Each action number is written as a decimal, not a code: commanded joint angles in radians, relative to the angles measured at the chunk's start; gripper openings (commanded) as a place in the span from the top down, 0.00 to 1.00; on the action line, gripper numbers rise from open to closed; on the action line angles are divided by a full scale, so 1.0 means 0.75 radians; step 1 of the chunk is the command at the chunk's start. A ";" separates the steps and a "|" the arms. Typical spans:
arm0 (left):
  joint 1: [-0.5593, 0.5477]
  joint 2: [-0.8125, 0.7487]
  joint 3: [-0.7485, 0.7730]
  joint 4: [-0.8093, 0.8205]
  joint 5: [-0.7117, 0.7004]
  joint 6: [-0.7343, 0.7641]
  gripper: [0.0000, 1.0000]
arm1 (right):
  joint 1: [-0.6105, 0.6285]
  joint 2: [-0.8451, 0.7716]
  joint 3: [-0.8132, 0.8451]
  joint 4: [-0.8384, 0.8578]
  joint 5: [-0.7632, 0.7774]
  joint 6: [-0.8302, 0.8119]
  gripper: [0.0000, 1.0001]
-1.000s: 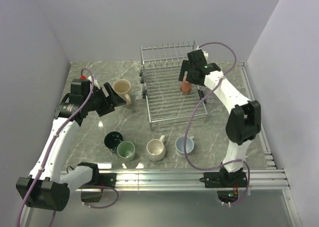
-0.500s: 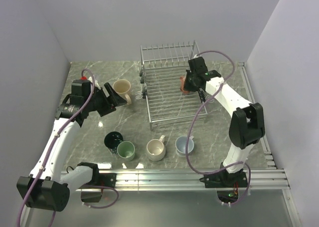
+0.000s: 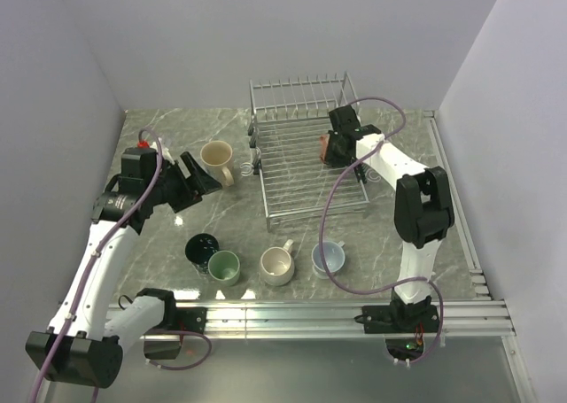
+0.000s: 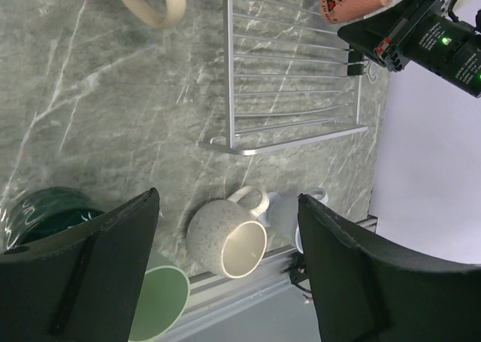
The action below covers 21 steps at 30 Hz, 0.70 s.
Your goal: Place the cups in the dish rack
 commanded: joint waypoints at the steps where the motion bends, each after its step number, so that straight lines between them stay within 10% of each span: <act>1: -0.004 -0.035 0.030 -0.052 -0.037 0.028 0.20 | -0.030 0.023 0.076 0.071 0.085 0.027 1.00; 21: -0.004 -0.025 0.091 -0.144 -0.046 0.055 0.20 | -0.053 -0.004 -0.109 0.448 0.212 0.390 1.00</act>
